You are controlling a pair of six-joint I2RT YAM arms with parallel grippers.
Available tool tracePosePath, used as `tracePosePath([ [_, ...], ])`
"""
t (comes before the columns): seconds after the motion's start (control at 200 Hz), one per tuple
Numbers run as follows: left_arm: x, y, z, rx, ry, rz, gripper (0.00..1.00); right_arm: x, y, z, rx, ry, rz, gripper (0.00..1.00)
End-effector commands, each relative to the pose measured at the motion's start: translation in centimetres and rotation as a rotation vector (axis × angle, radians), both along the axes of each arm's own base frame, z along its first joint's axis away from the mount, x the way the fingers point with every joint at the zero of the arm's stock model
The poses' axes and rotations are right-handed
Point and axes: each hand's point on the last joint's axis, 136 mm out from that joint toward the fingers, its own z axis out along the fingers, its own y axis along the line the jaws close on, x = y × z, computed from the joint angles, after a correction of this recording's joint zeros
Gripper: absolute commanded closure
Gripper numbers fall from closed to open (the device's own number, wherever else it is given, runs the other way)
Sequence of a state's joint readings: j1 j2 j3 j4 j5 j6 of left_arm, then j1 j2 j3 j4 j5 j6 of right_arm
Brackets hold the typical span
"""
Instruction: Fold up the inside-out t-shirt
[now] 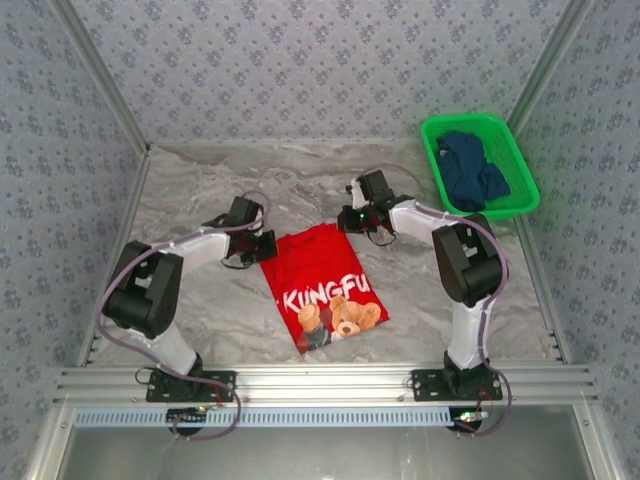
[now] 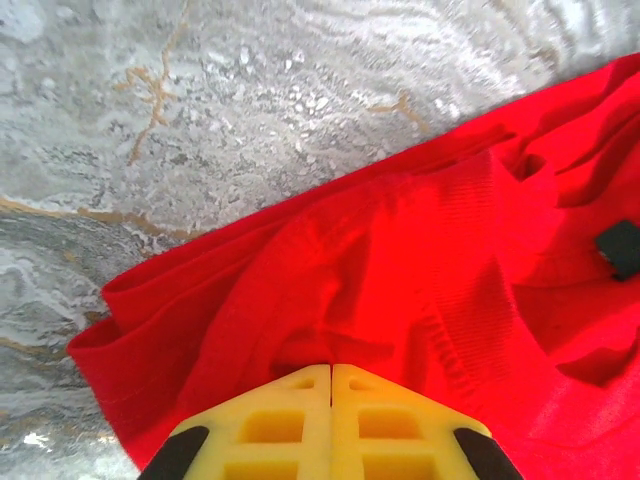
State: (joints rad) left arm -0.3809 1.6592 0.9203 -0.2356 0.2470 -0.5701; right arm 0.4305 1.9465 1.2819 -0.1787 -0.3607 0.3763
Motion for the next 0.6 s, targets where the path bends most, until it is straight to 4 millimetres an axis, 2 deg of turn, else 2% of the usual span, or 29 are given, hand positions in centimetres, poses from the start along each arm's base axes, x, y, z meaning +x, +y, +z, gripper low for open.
tracePosePath([
  [0.0,0.2,0.4,2.7,-0.045,-0.077,0.021,1.00,0.4,0.6,3.5,0.031,-0.060,0.011,1.00],
  [0.13,-0.9,0.9,3.0,-0.049,-0.084,0.037,1.00,0.6,0.9,4.3,0.030,-0.078,0.011,1.00],
  [0.29,-1.5,2.1,2.9,-0.019,-0.097,0.067,1.00,0.9,1.5,3.9,0.015,-0.069,0.018,0.99],
  [0.44,-1.7,3.2,1.7,0.023,-0.089,0.099,1.00,1.8,1.9,1.7,-0.045,-0.041,0.021,0.94],
  [0.595,-2.6,4.4,-0.4,0.077,-0.052,0.124,1.00,2.9,2.8,-1.2,-0.116,-0.015,0.054,0.85],
])
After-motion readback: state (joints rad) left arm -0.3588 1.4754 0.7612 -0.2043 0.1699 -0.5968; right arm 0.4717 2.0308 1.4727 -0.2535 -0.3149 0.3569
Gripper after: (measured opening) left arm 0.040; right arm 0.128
